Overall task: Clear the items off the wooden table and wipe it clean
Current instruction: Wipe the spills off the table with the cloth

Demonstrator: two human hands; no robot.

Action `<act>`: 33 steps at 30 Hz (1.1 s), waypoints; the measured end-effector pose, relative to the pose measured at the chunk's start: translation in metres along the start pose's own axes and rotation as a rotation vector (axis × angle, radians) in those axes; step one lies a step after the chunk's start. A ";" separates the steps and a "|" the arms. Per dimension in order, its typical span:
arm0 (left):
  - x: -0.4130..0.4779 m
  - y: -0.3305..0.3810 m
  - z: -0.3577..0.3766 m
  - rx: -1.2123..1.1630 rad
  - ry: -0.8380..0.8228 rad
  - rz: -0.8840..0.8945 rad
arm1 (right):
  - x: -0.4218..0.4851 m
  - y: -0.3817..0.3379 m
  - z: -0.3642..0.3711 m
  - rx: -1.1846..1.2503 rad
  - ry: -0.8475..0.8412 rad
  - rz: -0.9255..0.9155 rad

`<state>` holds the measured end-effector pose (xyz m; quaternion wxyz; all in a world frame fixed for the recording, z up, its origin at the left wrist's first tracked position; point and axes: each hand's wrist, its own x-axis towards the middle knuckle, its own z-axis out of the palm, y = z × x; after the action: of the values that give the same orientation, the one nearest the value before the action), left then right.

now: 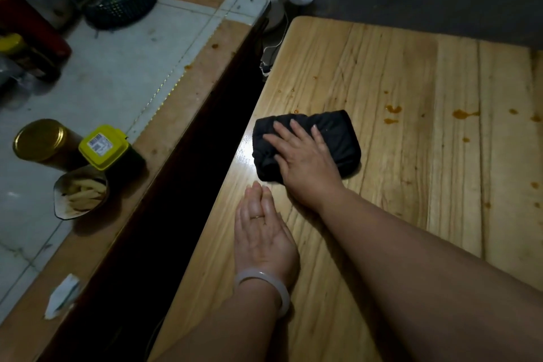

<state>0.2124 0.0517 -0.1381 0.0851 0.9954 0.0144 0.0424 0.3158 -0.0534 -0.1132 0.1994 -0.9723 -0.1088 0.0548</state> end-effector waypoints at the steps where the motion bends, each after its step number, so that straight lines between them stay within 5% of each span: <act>1: -0.002 0.000 -0.001 0.001 -0.004 0.000 | -0.007 0.000 0.001 0.017 -0.001 -0.003; 10: -0.004 -0.001 -0.004 -0.033 -0.034 0.030 | -0.117 0.010 0.009 -0.008 0.039 0.026; 26: 0.002 0.002 -0.004 0.013 -0.071 0.012 | 0.067 0.024 -0.017 -0.073 -0.020 0.102; 33: -0.003 0.003 -0.006 0.026 -0.086 0.016 | 0.025 0.015 -0.012 -0.004 0.027 0.100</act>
<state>0.2085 0.0499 -0.1321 0.0723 0.9974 0.0034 -0.0001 0.3448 -0.0655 -0.1098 0.1957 -0.9776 -0.0574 0.0515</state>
